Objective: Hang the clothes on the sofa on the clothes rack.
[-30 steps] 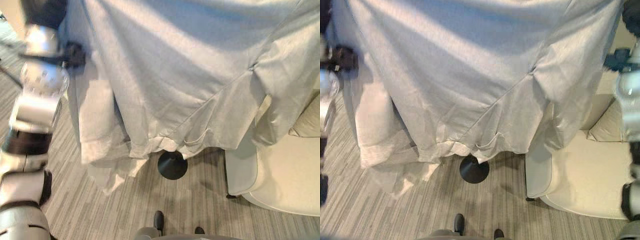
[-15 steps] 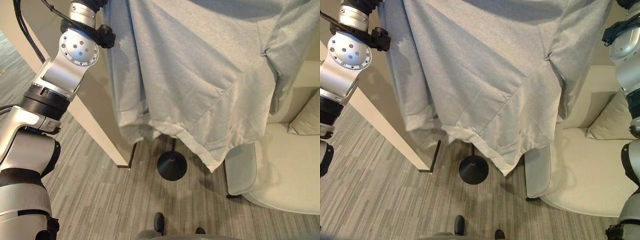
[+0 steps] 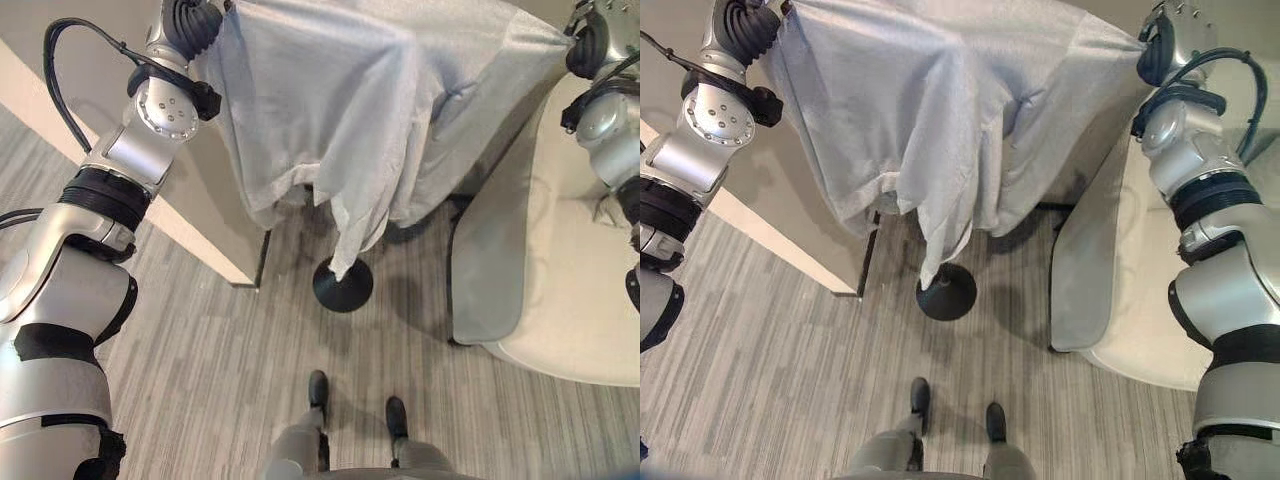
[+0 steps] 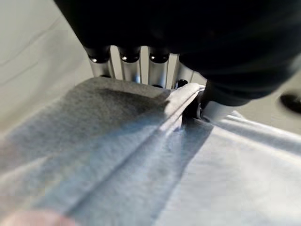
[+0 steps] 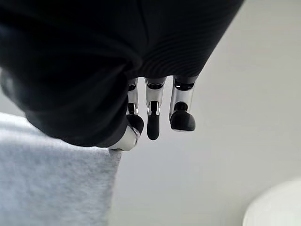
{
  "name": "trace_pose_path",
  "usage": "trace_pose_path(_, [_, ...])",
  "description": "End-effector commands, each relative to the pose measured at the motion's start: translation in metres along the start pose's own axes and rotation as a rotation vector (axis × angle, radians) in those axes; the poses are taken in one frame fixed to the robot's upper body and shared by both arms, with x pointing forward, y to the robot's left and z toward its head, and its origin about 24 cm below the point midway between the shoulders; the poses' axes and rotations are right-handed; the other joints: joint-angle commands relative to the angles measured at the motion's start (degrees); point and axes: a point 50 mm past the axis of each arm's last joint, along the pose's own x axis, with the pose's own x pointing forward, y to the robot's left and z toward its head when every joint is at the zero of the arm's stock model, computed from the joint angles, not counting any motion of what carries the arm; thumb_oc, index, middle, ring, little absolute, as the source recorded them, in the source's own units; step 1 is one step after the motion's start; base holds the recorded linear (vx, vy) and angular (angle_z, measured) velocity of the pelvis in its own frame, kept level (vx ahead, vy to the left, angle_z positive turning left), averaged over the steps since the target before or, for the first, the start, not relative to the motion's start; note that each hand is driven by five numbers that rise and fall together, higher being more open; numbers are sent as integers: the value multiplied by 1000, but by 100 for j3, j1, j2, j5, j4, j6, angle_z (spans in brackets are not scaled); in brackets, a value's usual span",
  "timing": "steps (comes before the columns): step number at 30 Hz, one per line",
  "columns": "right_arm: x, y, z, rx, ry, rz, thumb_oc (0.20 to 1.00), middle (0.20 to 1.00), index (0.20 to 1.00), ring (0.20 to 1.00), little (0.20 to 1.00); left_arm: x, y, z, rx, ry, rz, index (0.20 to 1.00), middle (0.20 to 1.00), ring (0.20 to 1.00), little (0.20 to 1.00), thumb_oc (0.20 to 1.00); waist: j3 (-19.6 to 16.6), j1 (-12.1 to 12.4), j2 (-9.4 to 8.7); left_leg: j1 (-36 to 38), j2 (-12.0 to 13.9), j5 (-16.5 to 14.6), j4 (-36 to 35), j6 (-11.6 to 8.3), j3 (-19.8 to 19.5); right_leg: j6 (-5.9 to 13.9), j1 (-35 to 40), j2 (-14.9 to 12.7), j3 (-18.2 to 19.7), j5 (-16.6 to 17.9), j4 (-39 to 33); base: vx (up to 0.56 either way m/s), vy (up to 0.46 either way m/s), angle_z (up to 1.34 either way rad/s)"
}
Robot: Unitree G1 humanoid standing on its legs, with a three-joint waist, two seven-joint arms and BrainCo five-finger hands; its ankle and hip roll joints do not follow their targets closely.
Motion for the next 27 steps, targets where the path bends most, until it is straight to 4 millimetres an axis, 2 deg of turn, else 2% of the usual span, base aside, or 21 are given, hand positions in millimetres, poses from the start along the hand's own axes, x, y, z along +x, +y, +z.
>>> trace_pose_path(1, [7, -31, -17, -45, 41, -83, 200, 200, 200, 200, 200, 18, 46, 7, 16, 11, 193, 200, 200, 200, 200, 200, 44, 187, 68, 93, 28, -358, 1, -394, -56, 302, -257, -6, -289, 316, 34, 0, 0, 0])
trace_pose_path(2, [0, -14, -14, -20, 21, -43, 200, 200, 200, 200, 200, 11, 39, -2, 15, 33, 178, 200, 200, 200, 200, 200, 64, 191, 62, 85, 19, -367, 1, -383, -52, 299, -269, -14, -275, 303, 38, 0, 0, 0])
trace_pose_path(4, [-3, -7, -12, -11, 11, -27, 200, 200, 200, 200, 200, 8, 36, -6, 7, 43, 173, 200, 200, 200, 200, 200, 73, 194, 67, 89, 16, -373, 1, -379, -54, 297, -269, -21, -280, 293, 38, 0, 0, 0])
trace_pose_path(6, [-13, 12, -5, 48, -18, 7, 200, 200, 200, 200, 200, 1, 26, -12, -20, 55, 163, 200, 200, 200, 200, 200, 105, 203, 74, 99, 3, -392, 1, -364, -51, 287, -271, -30, -280, 275, 42, 0, 0, 0])
trace_pose_path(11, [-26, 33, -3, 137, -17, 43, 200, 200, 200, 200, 200, -10, 10, -18, -74, 69, 139, 200, 200, 200, 200, 200, 117, 208, 78, 137, -9, -421, 1, -347, -66, 275, -242, -36, -300, 242, 43, 0, 0, 0])
trace_pose_path(12, [-30, 38, -1, 198, -14, 42, 200, 200, 200, 200, 200, -15, 4, -22, -97, 83, 132, 200, 200, 200, 200, 200, 127, 214, 80, 162, -8, -433, 1, -346, -66, 269, -225, -35, -315, 230, 48, 0, 0, 0])
trace_pose_path(13, [-31, 39, -1, 198, -13, 44, 404, 404, 404, 404, 404, -16, 4, -23, -96, 83, 131, 200, 200, 200, 200, 200, 120, 215, 78, 166, -8, -434, 1, -346, -66, 268, -221, -35, -315, 229, 47, 0, 0, 0])
trace_pose_path(14, [-37, 47, 0, 237, -16, 63, 1000, 1000, 1000, 1000, 1000, -22, -2, -26, -138, 97, 123, 545, 545, 545, 545, 545, 122, 213, 73, 201, -9, -450, 1, -345, -66, 258, -197, -31, -315, 209, 48, 0, 0, 0])
trace_pose_path(15, [-40, 49, 0, 254, -15, 67, 1000, 1000, 1000, 1000, 1000, -24, -4, -28, -150, 102, 121, 1000, 1000, 1000, 1000, 1000, 118, 210, 74, 218, -6, -457, 1, -346, -65, 253, -177, -31, -321, 198, 47, 0, 0, 0])
trace_pose_path(16, [-47, 54, 0, 295, -16, 72, 1000, 1000, 1000, 1000, 1000, -33, -10, -33, -186, 118, 115, 1000, 1000, 1000, 1000, 1000, 107, 207, 65, 267, 5, -485, 1, -345, -62, 245, -136, -31, -331, 171, 50, 0, 0, 0])
trace_pose_path(22, [-64, 62, -12, 340, 6, 79, 1000, 1000, 1000, 1000, 1000, -51, -20, -43, -237, 144, 100, 1000, 1000, 1000, 1000, 1000, 40, 204, 38, 415, 27, -560, 1, -353, -63, 235, 5, -43, -372, 110, 45, 0, 0, 0])
trace_pose_path(27, [-82, 67, -29, 384, 56, 71, 1000, 1000, 1000, 1000, 1000, -72, -25, -55, -285, 189, 99, 1000, 1000, 1000, 1000, 1000, -67, 187, 29, 597, 45, -644, 1, -350, -33, 214, 180, -44, -411, 46, 32, 36, -20, 2])
